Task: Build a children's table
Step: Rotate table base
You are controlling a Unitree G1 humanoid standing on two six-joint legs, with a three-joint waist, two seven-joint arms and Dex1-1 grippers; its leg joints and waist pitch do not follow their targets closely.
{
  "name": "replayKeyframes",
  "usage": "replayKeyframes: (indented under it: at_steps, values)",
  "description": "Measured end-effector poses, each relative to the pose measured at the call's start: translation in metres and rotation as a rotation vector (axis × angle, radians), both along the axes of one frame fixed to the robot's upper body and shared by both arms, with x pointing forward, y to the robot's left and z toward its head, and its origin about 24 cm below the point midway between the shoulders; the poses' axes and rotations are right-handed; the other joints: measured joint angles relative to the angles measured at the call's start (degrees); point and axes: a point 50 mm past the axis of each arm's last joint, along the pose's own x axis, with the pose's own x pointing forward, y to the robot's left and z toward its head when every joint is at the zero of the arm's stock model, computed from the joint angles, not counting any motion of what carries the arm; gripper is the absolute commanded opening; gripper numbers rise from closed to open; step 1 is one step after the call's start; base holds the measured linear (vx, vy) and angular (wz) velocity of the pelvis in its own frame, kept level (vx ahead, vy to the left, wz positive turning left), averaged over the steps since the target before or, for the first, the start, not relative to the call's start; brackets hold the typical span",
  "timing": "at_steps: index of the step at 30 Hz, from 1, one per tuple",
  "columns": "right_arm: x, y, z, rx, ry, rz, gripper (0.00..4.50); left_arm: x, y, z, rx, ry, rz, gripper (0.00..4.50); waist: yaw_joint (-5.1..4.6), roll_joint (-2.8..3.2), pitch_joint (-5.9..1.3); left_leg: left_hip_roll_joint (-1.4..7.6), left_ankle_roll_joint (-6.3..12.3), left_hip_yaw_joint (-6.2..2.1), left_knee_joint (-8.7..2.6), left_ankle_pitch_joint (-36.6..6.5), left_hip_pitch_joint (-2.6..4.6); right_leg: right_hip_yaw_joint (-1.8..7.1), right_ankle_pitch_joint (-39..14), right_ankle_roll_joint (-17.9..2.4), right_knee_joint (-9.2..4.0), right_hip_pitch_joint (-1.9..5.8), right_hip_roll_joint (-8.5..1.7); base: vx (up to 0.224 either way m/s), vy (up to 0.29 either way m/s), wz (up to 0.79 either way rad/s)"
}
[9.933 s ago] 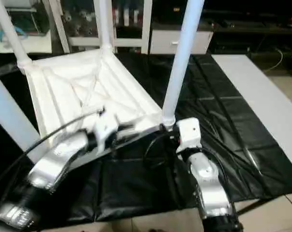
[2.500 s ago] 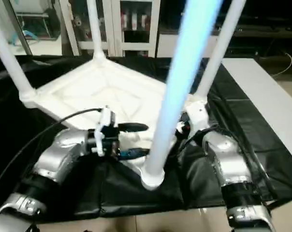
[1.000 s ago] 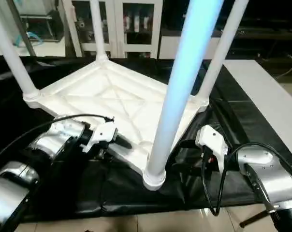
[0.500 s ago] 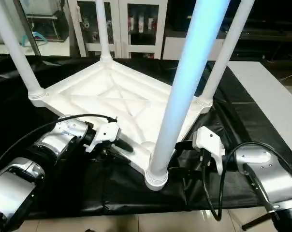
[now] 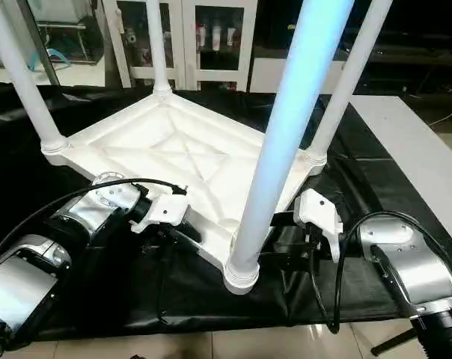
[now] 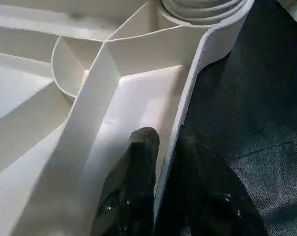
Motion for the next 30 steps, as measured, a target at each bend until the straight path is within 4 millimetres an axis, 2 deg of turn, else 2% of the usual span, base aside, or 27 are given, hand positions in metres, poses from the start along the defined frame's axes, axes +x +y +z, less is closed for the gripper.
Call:
replayKeyframes:
  at_steps: [5, 11, 14, 20, 26, 30]
  values:
    - [0.003, -0.001, -0.002, 0.005, -0.010, -0.048, 3.82, 0.001, 0.000, -0.002, -0.004, 0.021, 0.042, 0.55, -0.37, 0.19, -0.03, 0.00, 0.00, 0.02, -0.03, 0.00, 0.31, 0.00, 0.00, 0.00, -0.02, 0.22, 0.00, 0.000, 0.000, 0.00]
    - [0.015, -0.005, -0.007, -0.003, -0.088, -0.217, 3.82, 0.007, 0.002, -0.006, -0.052, -0.007, 0.188, 0.47, -2.70, 0.34, -0.04, -0.07, -0.01, -0.10, -0.11, -0.01, 0.52, -0.06, -0.20, 0.34, -0.05, 0.29, 0.00, 0.000, 0.000, 0.00]
    - [0.019, -0.005, -0.008, -0.005, -0.106, -0.262, 3.82, 0.009, 0.001, -0.007, -0.066, -0.017, 0.244, 0.43, -3.37, 0.32, -0.03, -0.10, -0.03, -0.12, -0.19, -0.02, 0.49, -0.07, -0.21, 0.35, -0.09, 0.29, 0.00, 0.000, 0.000, 0.00]
    - [0.031, 0.016, -0.012, 0.080, -0.134, -0.343, 3.82, 0.019, -0.006, -0.009, -0.100, -0.057, 0.459, 0.34, -4.66, 0.33, -0.03, -0.12, -0.04, -0.20, -0.29, -0.02, 0.53, -0.15, -0.21, 0.35, -0.11, 0.20, 0.01, 0.000, 0.000, 0.00]
    - [0.038, 0.025, -0.015, 0.132, -0.149, -0.467, 3.82, 0.023, -0.012, -0.011, -0.175, -0.074, 0.628, 0.23, -4.89, 0.33, -0.03, -0.12, -0.04, -0.21, -0.36, -0.18, 0.41, -0.16, -0.19, 0.31, -0.16, 0.08, 0.02, 0.000, 0.000, 0.00]
    - [0.038, 0.029, -0.021, 0.148, -0.132, -0.504, 3.82, 0.023, -0.015, -0.010, -0.193, -0.109, 0.668, 0.14, -4.84, 0.30, -0.03, -0.12, -0.01, -0.20, -0.37, -0.20, 0.17, -0.15, 0.00, 0.00, -0.16, -0.27, 0.02, 0.000, 0.000, 0.00]
